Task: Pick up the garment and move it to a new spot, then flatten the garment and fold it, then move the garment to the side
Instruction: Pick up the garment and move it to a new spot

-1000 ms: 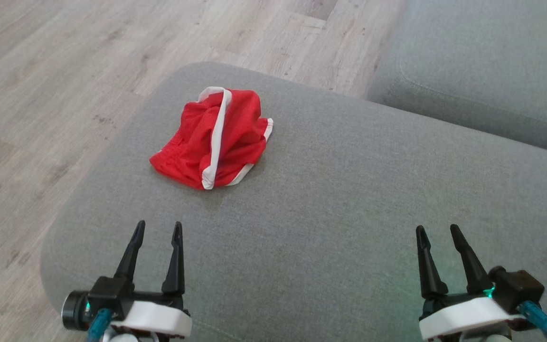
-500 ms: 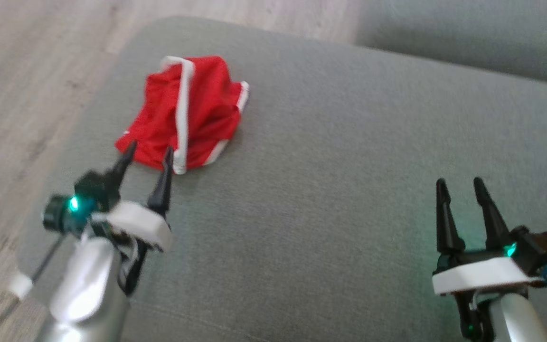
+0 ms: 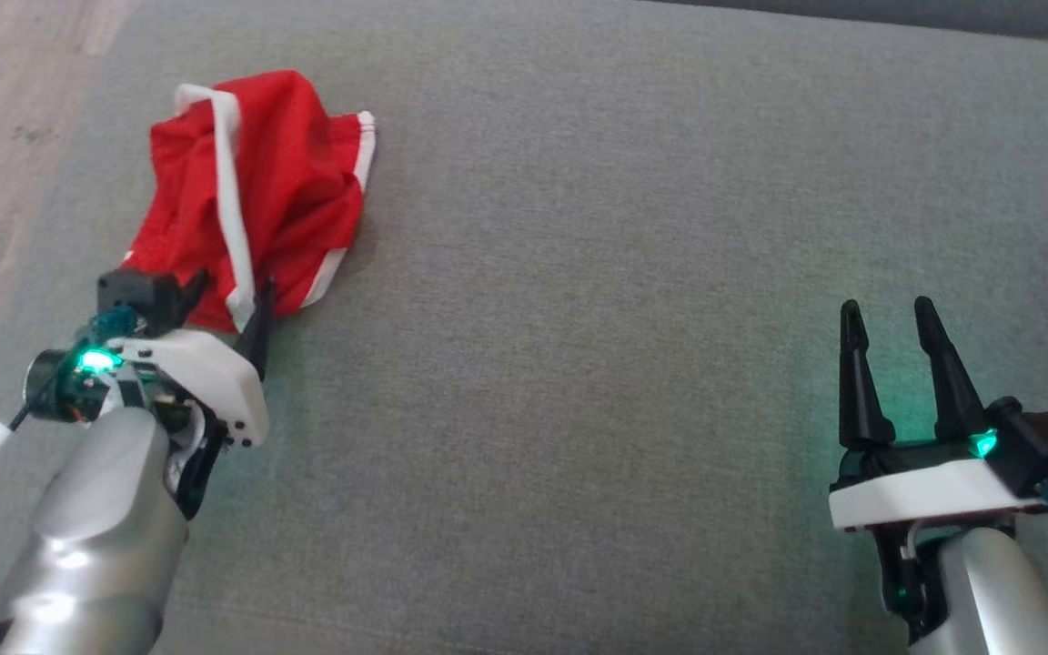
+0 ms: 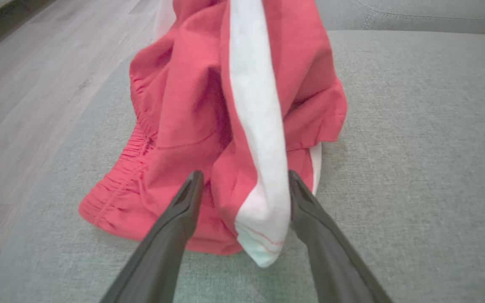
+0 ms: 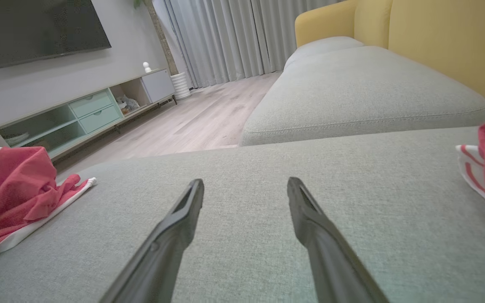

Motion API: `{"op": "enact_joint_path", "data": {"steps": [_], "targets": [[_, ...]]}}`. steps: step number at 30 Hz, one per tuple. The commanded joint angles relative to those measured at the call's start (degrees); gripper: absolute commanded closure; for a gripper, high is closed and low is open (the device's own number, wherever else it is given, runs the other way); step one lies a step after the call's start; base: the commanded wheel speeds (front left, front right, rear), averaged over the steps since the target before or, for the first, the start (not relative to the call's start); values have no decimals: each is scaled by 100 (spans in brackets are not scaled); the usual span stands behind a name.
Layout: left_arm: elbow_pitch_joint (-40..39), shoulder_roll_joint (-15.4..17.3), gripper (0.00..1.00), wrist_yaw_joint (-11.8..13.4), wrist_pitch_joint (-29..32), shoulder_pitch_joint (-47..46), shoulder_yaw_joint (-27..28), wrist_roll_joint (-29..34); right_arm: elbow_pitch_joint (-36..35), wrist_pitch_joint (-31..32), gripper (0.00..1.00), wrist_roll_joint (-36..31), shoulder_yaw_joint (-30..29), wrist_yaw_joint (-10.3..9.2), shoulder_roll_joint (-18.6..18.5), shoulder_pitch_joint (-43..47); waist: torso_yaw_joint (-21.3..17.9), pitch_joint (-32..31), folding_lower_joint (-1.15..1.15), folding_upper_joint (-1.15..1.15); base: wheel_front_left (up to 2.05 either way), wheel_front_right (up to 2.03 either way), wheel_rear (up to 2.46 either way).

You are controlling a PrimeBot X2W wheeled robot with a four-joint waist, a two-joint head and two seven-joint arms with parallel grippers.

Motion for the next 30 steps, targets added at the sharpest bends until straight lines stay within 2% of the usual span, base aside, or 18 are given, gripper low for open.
{"op": "enact_joint_path", "data": {"steps": [1,2,3,9,15,20,29,30], "targets": [[-25,288,0,11,-74,-308,132,-110,-191,-62,0,-62,150,-4,-32,-195,-62,53,-1,0,0,0,0],[40,307,35,11,-111,-352,75,-164,-192,-62,0,-65,146,-4,-32,-200,-76,62,-1,0,0,0,0],[82,320,100,11,-169,-394,25,-240,-190,-62,0,-69,136,-4,-32,-203,-86,65,-1,0,0,0,0],[-24,457,100,10,-826,-617,-290,-539,-138,-62,0,-52,73,-4,-32,-175,-109,-74,-1,0,0,0,0],[-818,587,100,10,-1510,-817,-444,-765,-66,-62,0,95,26,-4,-32,-62,-85,-522,-1,0,0,0,0],[-1727,703,100,73,-1644,-850,-374,-720,-14,-62,0,230,23,-4,-32,66,-110,-848,-1,0,0,0,0],[-3898,1043,100,505,-1437,-835,-262,-487,-15,-62,0,401,-2,-4,-32,215,-264,-1187,-1,0,0,0,0],[-3898,1043,100,505,-1437,-835,-262,-487,-15,-62,0,401,-2,-4,-32,215,-264,-1187,-1,0,0,0,0]]}}
